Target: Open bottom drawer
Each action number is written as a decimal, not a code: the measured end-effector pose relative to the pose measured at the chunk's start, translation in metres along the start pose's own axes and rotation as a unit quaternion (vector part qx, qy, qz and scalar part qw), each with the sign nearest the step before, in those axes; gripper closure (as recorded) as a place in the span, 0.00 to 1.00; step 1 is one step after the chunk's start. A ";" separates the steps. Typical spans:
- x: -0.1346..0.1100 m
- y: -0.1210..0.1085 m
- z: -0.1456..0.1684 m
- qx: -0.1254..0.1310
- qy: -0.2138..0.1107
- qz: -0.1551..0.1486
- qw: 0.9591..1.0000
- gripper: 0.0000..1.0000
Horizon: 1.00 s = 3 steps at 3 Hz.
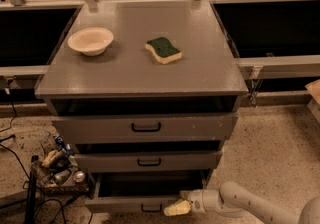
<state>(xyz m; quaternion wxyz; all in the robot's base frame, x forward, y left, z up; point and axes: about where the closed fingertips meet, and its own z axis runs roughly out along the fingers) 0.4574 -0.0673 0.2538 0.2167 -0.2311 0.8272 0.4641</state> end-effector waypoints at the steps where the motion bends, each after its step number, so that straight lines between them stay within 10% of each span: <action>1: 0.000 0.000 0.000 0.000 0.000 0.000 1.000 0.00; 3: -0.027 -0.010 0.018 0.011 -0.022 0.008 1.000 0.00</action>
Offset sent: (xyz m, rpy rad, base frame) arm 0.0260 0.0046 -0.0004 0.0163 -0.0066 -0.0704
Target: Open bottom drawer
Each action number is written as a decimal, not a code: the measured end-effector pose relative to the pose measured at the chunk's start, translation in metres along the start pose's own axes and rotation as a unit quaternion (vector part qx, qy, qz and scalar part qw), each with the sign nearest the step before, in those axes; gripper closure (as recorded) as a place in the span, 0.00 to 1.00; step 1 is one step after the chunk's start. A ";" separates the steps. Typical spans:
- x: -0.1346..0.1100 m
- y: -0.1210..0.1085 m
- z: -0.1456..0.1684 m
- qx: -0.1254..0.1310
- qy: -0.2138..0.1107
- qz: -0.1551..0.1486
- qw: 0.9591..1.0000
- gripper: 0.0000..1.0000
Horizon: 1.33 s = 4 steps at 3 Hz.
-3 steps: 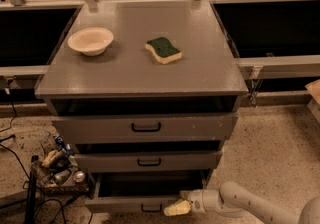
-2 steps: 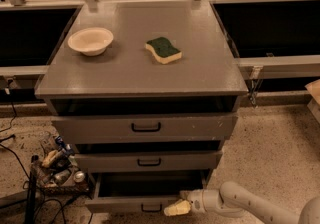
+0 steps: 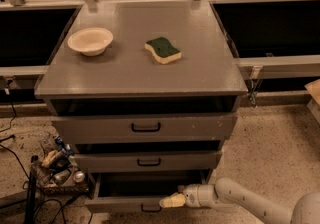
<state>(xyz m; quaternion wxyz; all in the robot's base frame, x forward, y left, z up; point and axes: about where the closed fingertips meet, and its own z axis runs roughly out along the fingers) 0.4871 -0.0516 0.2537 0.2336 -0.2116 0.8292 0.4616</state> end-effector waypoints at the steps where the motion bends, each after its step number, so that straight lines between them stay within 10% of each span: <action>1: 0.000 0.000 0.000 0.000 0.000 0.000 1.000 0.00; 4: 0.021 -0.014 0.021 0.044 0.036 -0.010 0.998 0.00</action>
Offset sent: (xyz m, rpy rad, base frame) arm 0.0034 0.0127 -0.0294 -0.1047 0.0153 0.0002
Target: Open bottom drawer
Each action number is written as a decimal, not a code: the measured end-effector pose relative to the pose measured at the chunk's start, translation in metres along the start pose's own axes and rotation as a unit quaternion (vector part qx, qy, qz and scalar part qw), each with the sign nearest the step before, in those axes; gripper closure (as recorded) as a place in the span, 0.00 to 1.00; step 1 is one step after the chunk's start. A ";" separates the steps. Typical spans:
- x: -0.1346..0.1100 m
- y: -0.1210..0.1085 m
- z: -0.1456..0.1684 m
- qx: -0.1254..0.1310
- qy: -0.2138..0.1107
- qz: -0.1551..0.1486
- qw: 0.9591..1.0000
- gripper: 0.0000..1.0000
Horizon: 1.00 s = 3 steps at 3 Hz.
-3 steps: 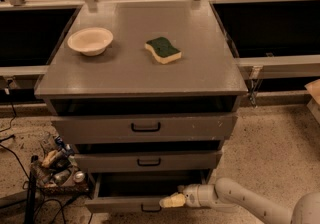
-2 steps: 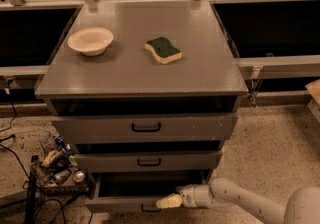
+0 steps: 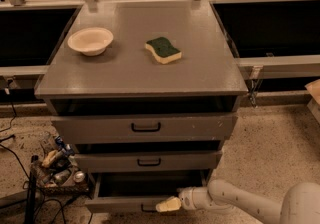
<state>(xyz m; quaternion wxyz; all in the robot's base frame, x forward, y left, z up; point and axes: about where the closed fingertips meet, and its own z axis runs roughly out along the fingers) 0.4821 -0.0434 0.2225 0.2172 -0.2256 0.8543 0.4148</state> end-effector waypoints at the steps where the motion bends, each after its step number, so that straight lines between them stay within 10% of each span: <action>1: 0.002 0.006 -0.008 -0.014 0.005 -0.012 1.000 0.00; 3: 0.013 0.028 -0.050 -0.087 0.007 -0.012 0.996 0.00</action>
Offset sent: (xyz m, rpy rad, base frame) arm -0.0260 -0.0242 0.0365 0.1006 0.0213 0.1186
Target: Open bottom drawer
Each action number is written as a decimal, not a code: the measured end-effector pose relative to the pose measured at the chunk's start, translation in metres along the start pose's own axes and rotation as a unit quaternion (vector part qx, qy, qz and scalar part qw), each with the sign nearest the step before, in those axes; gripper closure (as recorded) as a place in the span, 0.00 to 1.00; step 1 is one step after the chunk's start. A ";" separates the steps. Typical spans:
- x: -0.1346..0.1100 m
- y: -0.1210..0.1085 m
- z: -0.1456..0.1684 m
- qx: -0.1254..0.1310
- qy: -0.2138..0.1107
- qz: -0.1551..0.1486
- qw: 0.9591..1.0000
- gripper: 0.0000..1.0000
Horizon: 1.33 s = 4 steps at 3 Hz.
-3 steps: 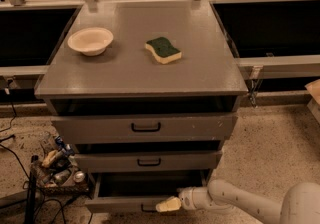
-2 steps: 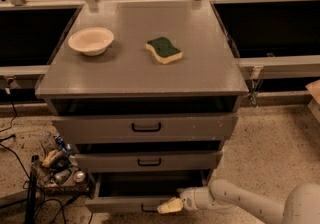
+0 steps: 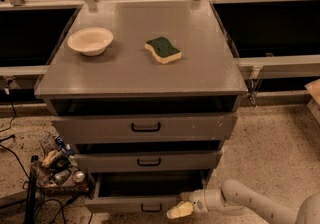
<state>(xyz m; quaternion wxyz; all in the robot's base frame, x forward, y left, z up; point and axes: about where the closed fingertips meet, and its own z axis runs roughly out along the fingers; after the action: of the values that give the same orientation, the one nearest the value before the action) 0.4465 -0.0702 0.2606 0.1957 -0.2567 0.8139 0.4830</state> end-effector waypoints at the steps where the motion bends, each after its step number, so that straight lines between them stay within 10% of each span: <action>1: -0.001 0.000 0.002 -0.003 0.000 0.004 1.000 0.00; 4: -0.013 -0.009 0.007 0.012 0.008 0.012 1.000 0.00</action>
Offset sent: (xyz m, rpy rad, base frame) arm 0.0148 0.0004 -0.0055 0.0066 0.0511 -0.0346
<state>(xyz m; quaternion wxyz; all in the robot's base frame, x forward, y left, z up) 0.4623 -0.0643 0.2585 0.1865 -0.2481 0.8241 0.4738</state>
